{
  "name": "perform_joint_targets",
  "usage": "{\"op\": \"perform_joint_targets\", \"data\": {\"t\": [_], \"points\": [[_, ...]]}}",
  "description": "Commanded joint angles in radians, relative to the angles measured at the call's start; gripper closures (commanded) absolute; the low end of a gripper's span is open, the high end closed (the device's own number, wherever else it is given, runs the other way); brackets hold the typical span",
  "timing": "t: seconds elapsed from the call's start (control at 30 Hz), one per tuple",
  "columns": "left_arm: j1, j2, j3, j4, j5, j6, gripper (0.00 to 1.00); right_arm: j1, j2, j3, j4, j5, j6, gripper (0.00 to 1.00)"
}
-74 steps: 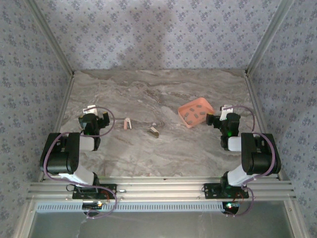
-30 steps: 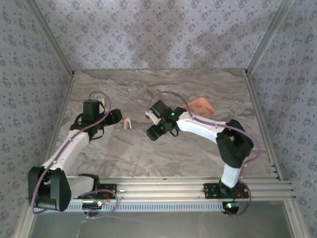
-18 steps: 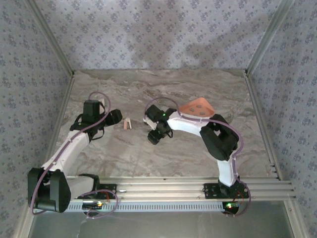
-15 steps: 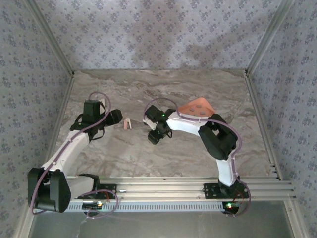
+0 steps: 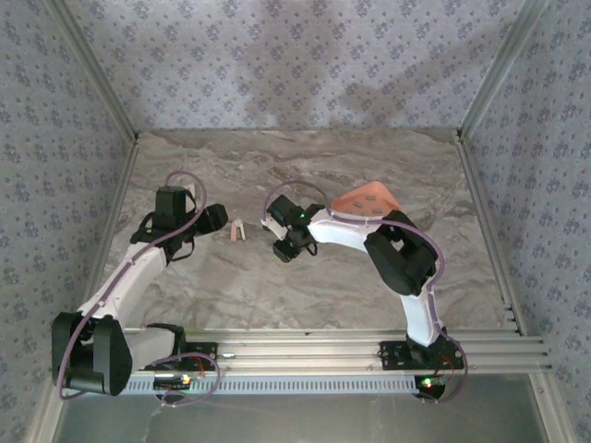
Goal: Load the staples into the stapler
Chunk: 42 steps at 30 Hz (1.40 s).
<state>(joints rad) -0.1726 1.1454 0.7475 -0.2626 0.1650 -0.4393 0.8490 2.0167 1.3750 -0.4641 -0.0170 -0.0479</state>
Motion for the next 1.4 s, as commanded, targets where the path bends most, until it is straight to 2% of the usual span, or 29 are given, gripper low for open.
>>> {"op": "perform_joint_targets", "data": {"t": [0.0,0.17,0.33,0.43,0.57,0.73,0.9,1.1,1.37], "points": [[-0.008,-0.018,-0.011,0.004,0.016,0.007,0.28,0.010,-0.009,-0.034,0.048,0.011,-0.025,0.64],[-0.009,-0.050,-0.037,0.049,0.022,0.005,0.28,0.014,-0.058,-0.084,0.104,0.017,-0.025,0.68],[-0.010,-0.072,-0.063,0.099,0.081,0.008,0.31,0.016,-0.139,-0.173,0.208,0.034,-0.038,0.72],[-0.010,-0.066,-0.074,0.122,0.128,0.010,0.36,0.015,-0.196,-0.259,0.291,0.034,-0.044,0.77],[-0.012,-0.036,-0.080,0.153,0.212,-0.002,0.38,0.009,-0.272,-0.359,0.412,0.026,-0.025,0.78],[-0.019,0.016,-0.124,0.287,0.359,-0.027,0.40,-0.006,-0.362,-0.507,0.593,-0.008,-0.023,0.79],[-0.040,0.060,-0.137,0.337,0.430,-0.042,0.38,-0.030,-0.447,-0.648,0.773,-0.034,-0.023,0.81],[-0.123,0.008,-0.212,0.509,0.429,-0.044,0.35,-0.045,-0.525,-0.823,1.019,-0.063,-0.082,0.83],[-0.192,-0.017,-0.269,0.679,0.460,-0.118,0.33,-0.094,-0.593,-0.977,1.277,-0.067,-0.012,0.83]]}}
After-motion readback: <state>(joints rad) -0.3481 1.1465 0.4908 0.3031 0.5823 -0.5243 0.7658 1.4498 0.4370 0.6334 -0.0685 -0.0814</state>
